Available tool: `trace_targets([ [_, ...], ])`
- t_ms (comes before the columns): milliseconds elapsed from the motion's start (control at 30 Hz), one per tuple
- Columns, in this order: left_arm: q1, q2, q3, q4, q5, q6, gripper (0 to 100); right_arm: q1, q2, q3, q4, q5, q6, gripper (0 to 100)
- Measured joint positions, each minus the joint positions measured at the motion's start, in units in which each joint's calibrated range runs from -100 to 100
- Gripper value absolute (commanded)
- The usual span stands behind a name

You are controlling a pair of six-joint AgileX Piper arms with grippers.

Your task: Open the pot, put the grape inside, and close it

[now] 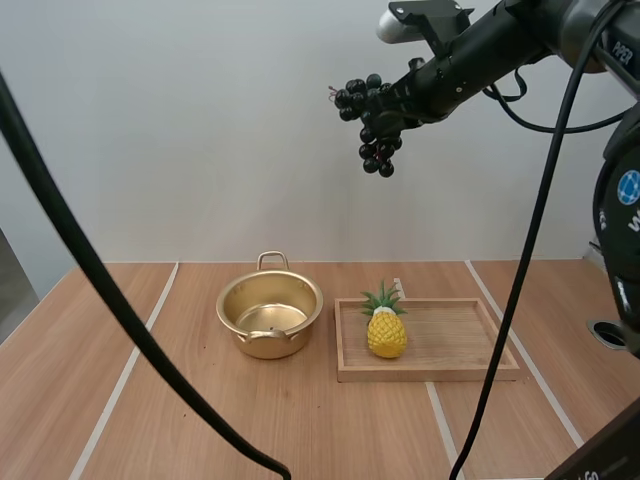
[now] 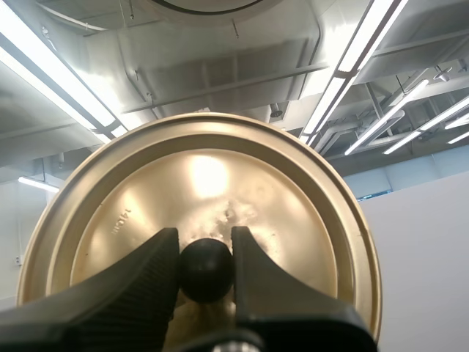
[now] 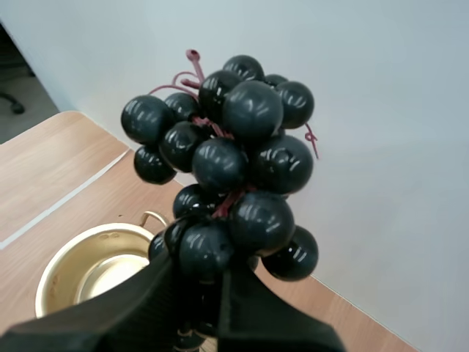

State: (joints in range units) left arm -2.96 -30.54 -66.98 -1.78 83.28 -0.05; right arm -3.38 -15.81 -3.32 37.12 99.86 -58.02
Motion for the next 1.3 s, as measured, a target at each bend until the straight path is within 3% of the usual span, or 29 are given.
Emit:
trace_targets([
  [300, 0.0, 0.0, 0.0, 0.0, 1.4, 0.0, 0, 9.02, 0.7, -0.11, -7.55, 0.14, -0.97, 0],
  [533, 0.0, 0.0, 0.0, 0.0, 2.1, 0.0, 0, 13.61, 0.82, -0.11, -14.63, 0.14, -0.97, 0],
  [1033, 0.0, 0.0, 0.0, 0.0, 2.52, 0.0, 0, 17.26, 5.77, 11.17, -17.59, 0.14, -0.97, 0],
  [1300, 0.0, 0.0, 0.0, 0.0, 2.7, 0.36, 0, 17.34, 8.35, 11.59, -17.47, 0.14, 2.43, 0],
])
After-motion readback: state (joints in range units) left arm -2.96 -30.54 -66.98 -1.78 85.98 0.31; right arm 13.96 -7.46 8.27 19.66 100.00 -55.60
